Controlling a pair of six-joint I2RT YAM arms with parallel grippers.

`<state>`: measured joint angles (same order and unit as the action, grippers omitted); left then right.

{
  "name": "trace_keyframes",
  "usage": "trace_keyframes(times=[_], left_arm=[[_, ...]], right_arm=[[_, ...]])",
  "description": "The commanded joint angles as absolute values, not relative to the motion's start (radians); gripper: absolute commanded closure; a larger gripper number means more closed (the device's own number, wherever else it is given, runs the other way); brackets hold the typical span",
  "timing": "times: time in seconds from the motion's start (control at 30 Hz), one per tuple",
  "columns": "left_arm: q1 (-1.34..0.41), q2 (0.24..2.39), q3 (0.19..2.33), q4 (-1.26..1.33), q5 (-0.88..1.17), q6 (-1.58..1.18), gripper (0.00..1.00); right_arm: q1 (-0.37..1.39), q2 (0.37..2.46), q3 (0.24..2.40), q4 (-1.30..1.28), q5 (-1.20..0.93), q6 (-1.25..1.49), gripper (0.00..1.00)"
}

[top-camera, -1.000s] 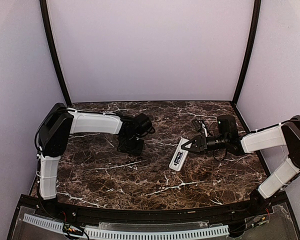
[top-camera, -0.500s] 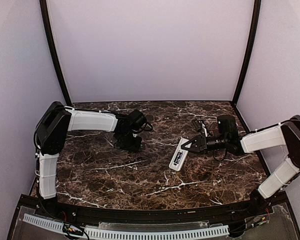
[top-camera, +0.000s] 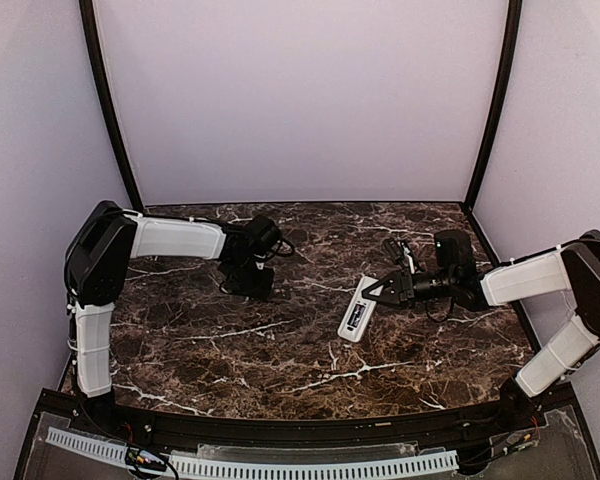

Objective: Load the batteries into the remote control
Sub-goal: Adjust the battery cover at the center of the board, then pick up the battery cover from the center of the board.

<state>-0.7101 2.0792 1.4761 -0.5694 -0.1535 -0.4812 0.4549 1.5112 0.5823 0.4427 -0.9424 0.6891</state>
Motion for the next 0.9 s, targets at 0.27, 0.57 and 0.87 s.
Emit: trace_keyframes(times=[0.27, 0.57, 0.87], left_arm=[[-0.679, 2.088, 1.425, -0.579, -0.113, -0.376, 0.70], [-0.682, 2.045, 1.421, -0.581, -0.074, -0.321, 0.88], [-0.811, 1.807, 1.318, -0.588, -0.093, -0.233, 0.89]], right_arm=[[0.448, 1.530, 0.604, 0.505, -0.957, 0.698, 1.00], [0.448, 1.570, 0.596, 0.572, -0.956, 0.718, 1.00], [0.451, 1.680, 0.565, 0.867, -0.970, 0.904, 1.00]])
